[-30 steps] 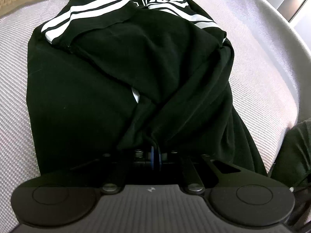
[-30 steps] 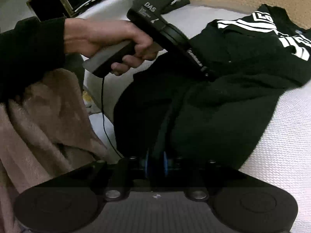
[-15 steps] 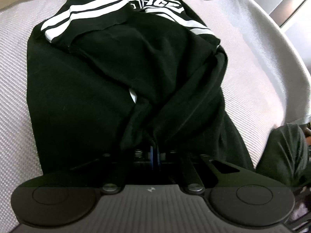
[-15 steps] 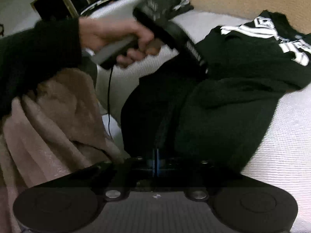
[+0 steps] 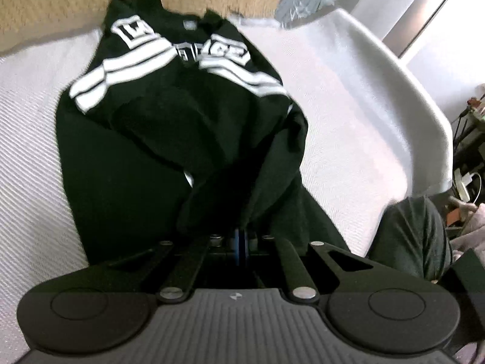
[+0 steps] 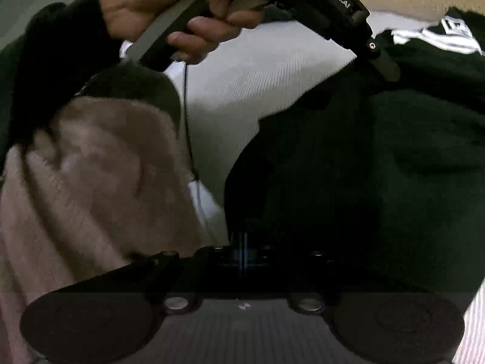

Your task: Fold clothes

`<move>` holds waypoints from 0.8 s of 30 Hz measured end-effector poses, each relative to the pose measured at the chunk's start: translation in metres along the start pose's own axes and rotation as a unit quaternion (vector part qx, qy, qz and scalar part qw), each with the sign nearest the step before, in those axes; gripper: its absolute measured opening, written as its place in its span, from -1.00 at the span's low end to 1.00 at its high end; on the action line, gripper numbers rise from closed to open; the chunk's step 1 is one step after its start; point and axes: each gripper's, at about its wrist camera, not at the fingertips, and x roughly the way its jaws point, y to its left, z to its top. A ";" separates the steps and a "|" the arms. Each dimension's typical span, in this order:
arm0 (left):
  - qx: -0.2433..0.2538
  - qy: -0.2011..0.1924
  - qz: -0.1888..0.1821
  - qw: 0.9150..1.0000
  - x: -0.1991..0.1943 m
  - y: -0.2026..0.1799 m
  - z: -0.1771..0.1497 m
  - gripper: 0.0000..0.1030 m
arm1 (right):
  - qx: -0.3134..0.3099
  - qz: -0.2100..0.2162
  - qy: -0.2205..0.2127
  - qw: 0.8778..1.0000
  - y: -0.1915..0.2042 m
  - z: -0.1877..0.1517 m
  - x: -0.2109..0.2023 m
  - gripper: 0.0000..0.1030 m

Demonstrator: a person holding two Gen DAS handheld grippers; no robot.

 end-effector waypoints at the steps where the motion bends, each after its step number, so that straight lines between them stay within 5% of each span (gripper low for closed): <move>1: 0.001 -0.002 0.005 1.000 -0.002 0.001 0.000 -0.92 | -0.004 -0.002 -0.002 1.000 0.001 0.004 0.004 -0.97; 7: 0.005 0.000 0.028 1.000 -0.008 0.004 0.000 -0.93 | 0.024 0.037 -0.023 0.999 0.000 0.021 0.020 -0.97; 12: 0.022 -0.003 0.041 0.999 -0.019 0.006 0.000 -0.93 | -0.011 0.032 -0.040 0.999 0.020 0.031 0.015 -0.97; 17: 0.012 0.004 0.071 0.997 -0.016 0.024 0.000 -0.92 | -0.039 0.016 -0.012 0.999 0.014 0.050 0.049 -0.97; 24: 0.031 0.010 0.096 0.995 -0.032 0.018 -0.005 -0.92 | -0.039 0.056 -0.010 0.998 0.024 0.062 0.071 -0.96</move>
